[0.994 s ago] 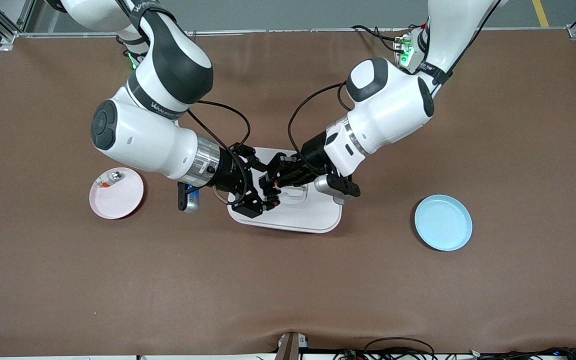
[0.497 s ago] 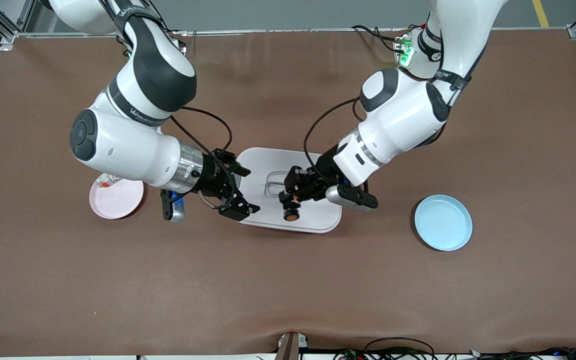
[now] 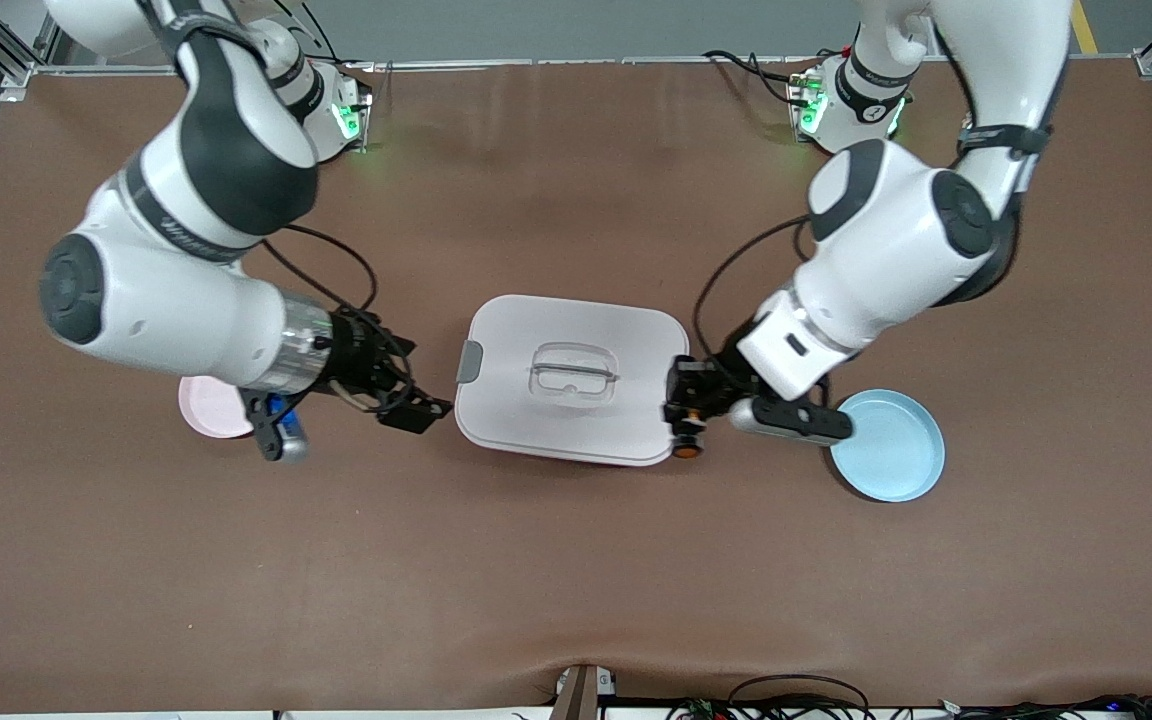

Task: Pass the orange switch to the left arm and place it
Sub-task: 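Open the right gripper and carry the switch toward the blue plate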

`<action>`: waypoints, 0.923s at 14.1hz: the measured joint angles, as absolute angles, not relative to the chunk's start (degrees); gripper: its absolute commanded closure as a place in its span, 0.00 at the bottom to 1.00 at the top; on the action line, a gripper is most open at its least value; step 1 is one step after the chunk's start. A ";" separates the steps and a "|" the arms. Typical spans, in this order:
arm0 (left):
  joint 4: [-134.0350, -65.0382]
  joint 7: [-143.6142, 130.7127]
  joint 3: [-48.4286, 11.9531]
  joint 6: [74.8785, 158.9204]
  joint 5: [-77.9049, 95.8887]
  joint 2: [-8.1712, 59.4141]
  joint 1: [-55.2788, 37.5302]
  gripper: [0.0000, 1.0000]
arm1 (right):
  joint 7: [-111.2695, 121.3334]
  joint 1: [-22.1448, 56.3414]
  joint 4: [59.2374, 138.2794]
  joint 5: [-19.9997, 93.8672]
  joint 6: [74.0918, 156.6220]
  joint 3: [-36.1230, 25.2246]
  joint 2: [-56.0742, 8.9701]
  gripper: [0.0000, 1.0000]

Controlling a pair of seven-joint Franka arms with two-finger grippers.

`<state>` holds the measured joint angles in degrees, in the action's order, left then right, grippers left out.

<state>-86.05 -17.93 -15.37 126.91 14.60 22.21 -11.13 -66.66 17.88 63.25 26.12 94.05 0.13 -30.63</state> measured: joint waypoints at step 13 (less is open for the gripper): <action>-91.97 -6.25 -14.64 111.35 -5.33 22.79 1.08 1.00 | -29.14 3.48 63.22 17.44 81.14 -0.02 -29.55 0.00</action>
<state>-91.97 -6.25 -14.64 111.35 -5.33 22.79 1.08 -29.14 3.48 63.22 17.44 81.14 -0.02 -29.55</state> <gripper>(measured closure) 0.656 0.000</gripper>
